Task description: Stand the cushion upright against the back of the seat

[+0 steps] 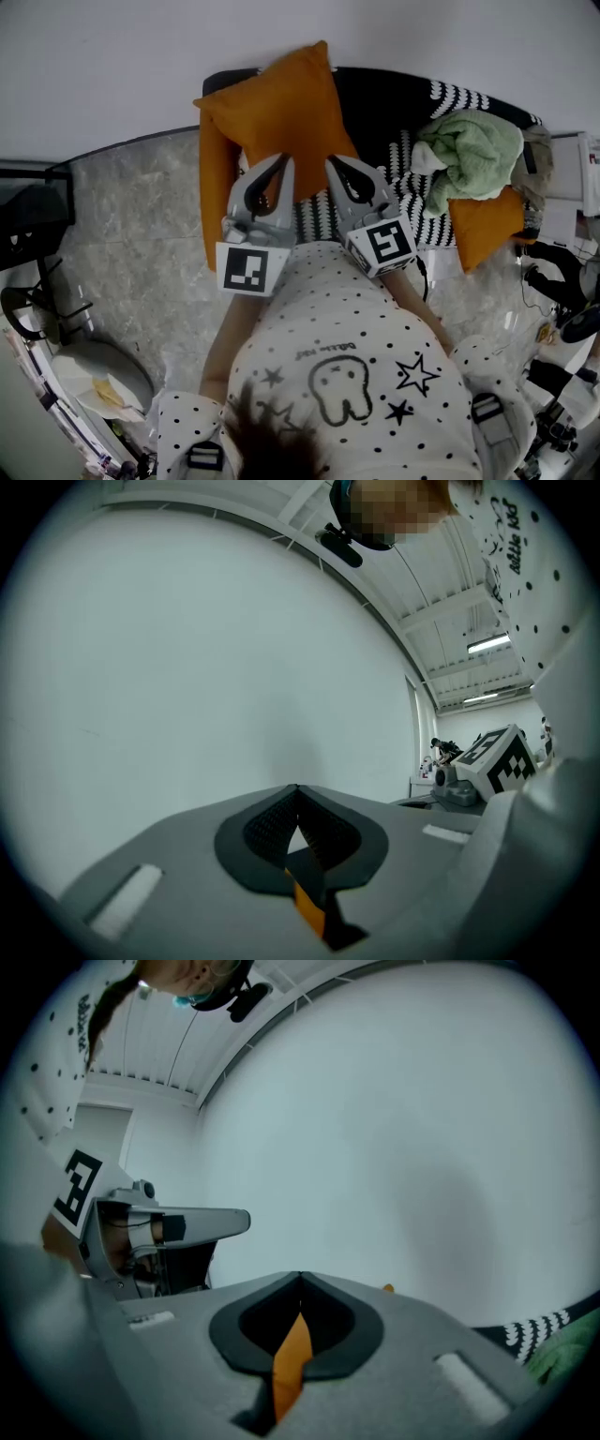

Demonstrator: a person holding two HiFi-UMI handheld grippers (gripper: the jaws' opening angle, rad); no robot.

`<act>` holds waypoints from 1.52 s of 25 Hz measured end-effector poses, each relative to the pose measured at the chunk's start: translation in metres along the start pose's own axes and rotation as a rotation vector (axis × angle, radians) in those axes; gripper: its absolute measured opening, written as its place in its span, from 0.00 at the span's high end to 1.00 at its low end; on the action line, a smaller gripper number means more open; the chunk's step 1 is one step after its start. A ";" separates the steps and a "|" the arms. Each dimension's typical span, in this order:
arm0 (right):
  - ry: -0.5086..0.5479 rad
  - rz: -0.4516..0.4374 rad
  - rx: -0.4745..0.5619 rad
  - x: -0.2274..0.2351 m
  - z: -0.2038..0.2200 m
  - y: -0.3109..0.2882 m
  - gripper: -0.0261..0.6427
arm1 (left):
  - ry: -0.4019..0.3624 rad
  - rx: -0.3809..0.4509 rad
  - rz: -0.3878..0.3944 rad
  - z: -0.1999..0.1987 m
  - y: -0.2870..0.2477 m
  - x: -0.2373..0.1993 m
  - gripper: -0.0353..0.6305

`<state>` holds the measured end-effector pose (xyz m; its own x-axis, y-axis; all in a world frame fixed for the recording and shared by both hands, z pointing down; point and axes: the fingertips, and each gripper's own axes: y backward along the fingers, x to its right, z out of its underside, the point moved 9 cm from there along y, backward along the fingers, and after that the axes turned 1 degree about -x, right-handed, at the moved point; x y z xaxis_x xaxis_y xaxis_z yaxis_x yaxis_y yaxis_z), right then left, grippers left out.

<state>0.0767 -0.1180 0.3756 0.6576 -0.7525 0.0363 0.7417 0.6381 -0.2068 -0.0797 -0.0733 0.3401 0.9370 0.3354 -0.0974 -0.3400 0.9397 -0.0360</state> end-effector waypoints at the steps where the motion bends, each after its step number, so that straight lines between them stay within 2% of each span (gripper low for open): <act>1: -0.006 0.000 -0.007 -0.001 0.002 -0.001 0.96 | 0.002 -0.001 0.004 0.001 0.001 0.001 0.97; 9: 0.003 -0.067 -0.049 -0.019 0.007 -0.002 0.96 | 0.011 -0.018 0.051 0.004 0.005 0.012 0.97; 19: 0.012 -0.065 -0.059 -0.021 0.008 0.003 0.96 | 0.034 -0.018 0.052 0.005 0.009 0.015 0.97; 28: 0.041 -0.095 -0.064 -0.023 0.004 0.007 0.96 | 0.014 -0.019 0.039 0.003 0.011 0.014 0.97; 38: 0.036 -0.085 -0.051 -0.024 0.005 0.009 0.96 | 0.011 -0.024 0.050 0.005 0.012 0.016 0.97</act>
<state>0.0682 -0.0932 0.3777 0.5866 -0.8096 0.0214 0.7864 0.5630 -0.2544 -0.0685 -0.0561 0.3433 0.9178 0.3812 -0.1110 -0.3886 0.9198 -0.0545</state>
